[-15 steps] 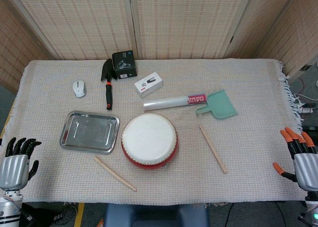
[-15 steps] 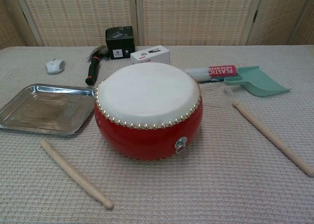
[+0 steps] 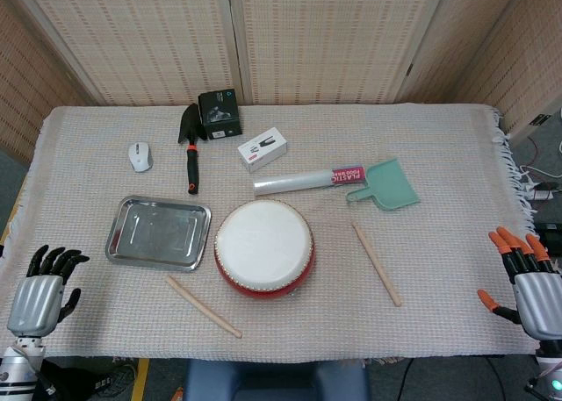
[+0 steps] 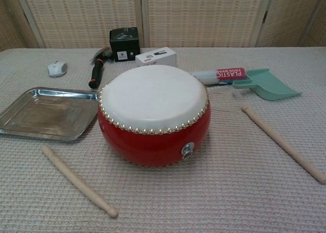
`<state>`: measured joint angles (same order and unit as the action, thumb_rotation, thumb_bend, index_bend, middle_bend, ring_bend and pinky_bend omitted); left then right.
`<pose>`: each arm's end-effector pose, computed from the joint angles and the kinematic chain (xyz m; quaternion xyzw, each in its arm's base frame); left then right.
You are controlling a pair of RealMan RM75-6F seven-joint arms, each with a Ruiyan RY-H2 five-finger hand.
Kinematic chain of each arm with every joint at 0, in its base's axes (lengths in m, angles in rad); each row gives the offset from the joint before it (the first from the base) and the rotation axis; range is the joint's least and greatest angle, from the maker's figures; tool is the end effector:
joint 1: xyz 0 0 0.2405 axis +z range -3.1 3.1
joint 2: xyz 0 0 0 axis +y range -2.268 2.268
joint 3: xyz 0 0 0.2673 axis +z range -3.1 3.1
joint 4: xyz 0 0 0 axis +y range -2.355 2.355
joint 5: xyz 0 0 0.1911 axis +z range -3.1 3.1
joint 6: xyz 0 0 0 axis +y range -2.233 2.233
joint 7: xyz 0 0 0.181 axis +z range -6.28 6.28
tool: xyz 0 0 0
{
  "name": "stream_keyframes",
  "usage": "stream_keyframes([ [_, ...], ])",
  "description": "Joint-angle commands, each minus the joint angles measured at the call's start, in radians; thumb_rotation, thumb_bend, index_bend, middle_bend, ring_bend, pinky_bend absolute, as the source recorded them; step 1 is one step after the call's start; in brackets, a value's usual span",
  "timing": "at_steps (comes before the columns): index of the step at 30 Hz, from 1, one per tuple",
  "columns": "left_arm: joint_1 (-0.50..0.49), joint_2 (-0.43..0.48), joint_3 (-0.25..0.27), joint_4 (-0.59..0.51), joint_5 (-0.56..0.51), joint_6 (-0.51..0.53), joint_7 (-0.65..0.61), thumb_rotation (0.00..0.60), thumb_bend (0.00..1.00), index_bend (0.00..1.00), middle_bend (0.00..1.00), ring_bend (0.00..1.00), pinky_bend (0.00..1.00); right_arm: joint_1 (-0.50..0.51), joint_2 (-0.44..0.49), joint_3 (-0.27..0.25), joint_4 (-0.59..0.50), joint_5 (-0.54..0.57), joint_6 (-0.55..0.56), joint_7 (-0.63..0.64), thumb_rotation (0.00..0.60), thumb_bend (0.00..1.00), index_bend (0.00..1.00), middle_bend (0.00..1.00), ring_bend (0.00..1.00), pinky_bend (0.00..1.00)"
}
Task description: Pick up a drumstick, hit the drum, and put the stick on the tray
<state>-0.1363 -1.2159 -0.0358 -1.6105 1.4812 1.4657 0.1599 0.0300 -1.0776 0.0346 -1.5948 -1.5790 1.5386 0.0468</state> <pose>-0.3004 0.2296 0.1448 -0.6203 -0.3670 -0.3715 0.5853 -0.3144 -0.1971 0.1964 0.6017 -0.3727 0.3952 0.5856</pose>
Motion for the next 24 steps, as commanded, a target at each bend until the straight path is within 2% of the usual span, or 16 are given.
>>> stream_keyframes([
  [1,-0.036,-0.005,0.015,0.026,0.054,-0.041,-0.041,0.600,0.32,0.31,0.21,0.13,0.06,0.002,0.001,-0.002,-0.002,-0.004,-0.002,-0.002,0.600,0.21,0.00,0.02,0.00,0.00],
  [5,-0.098,-0.020,0.039,0.060,0.126,-0.119,-0.099,0.600,0.32,0.31,0.20,0.13,0.06,0.003,0.002,-0.005,-0.009,-0.006,-0.005,-0.009,0.600,0.21,0.00,0.02,0.00,0.00],
  [11,-0.166,-0.050,0.073,0.079,0.188,-0.216,-0.110,0.600,0.33,0.31,0.19,0.13,0.06,0.001,0.006,-0.006,-0.022,-0.007,-0.002,-0.025,0.600,0.21,0.00,0.02,0.00,0.00],
  [24,-0.248,-0.144,0.107,0.094,0.208,-0.344,-0.088,0.600,0.33,0.31,0.16,0.10,0.06,0.000,0.009,-0.007,-0.036,0.004,-0.009,-0.043,0.600,0.21,0.00,0.02,0.00,0.00],
])
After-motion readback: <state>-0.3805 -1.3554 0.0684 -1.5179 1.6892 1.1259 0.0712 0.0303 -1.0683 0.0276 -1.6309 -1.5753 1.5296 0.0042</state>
